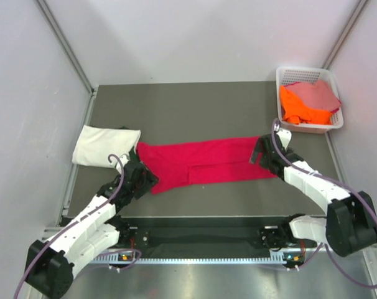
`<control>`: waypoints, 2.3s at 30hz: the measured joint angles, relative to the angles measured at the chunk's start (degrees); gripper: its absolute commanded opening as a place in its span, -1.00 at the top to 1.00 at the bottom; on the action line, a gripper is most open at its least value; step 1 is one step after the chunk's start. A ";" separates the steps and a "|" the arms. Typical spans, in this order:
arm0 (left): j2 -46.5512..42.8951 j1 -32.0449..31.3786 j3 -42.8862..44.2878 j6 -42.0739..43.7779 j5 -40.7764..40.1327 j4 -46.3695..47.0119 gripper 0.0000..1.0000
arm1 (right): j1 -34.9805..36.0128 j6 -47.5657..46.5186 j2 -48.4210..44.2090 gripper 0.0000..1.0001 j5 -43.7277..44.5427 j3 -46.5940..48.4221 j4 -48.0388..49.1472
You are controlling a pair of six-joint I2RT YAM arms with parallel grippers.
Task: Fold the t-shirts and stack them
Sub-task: Fold the tshirt
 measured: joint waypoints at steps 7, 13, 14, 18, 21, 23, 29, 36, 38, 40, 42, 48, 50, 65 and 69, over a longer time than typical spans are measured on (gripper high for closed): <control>3.96 -0.04 -1.16 -1.25 -1.07 4.81 -0.60 | -0.70 0.28 8.41 -0.84 2.54 2.80 -0.39; 9.75 -0.04 -1.14 -1.33 -1.60 6.49 -0.60 | -0.92 0.57 15.34 -0.83 2.91 5.60 -0.42; 10.05 -0.04 -0.96 -1.40 -1.55 7.06 -0.60 | -0.96 0.57 16.26 -0.83 2.93 5.95 -0.31; 10.91 -0.09 -0.98 -2.05 -1.46 8.81 -0.59 | -1.20 0.92 18.43 -0.83 2.75 6.38 0.35; 11.30 -0.13 -1.16 -2.86 -1.55 9.86 -0.57 | -1.70 1.42 19.19 -0.78 1.90 6.78 1.11; 11.91 -0.13 -1.20 -3.19 -1.57 10.95 -0.56 | -1.92 2.40 19.23 -0.77 1.53 6.71 1.36; 16.46 -0.13 -0.28 -3.48 -1.81 16.35 -0.54 | -2.21 5.16 17.09 -0.72 0.48 4.76 1.42; 23.80 -0.13 3.67 -2.84 -2.23 19.50 -0.54 | -2.19 5.53 16.72 -0.67 -1.03 4.63 0.42; 25.07 -0.13 4.35 -2.69 -2.45 20.17 -0.54 | -2.10 5.49 16.20 -0.66 -1.22 4.04 0.83; 26.49 -0.13 5.05 -2.36 -2.71 21.14 -0.54 | -1.86 5.44 15.87 -0.66 -1.42 3.67 1.11; 27.93 -0.13 5.92 -1.90 -2.95 21.90 -0.54 | -1.77 5.38 15.47 -0.65 -1.70 3.30 1.42; 33.16 0.09 9.31 0.07 -3.08 24.35 -0.53 | -1.36 4.94 13.57 -0.65 -2.89 1.70 2.05; 34.27 0.26 10.08 0.48 -3.06 24.98 -0.53 | -1.29 4.96 12.76 -0.66 -3.32 1.05 2.14; 34.73 1.29 10.27 1.86 -2.80 25.77 -0.52 | -1.01 5.51 9.66 -0.66 -4.98 -0.85 0.68; 34.07 1.42 10.23 1.99 -2.89 24.79 -0.51 | -1.01 5.60 9.31 -0.66 -5.11 -0.90 0.15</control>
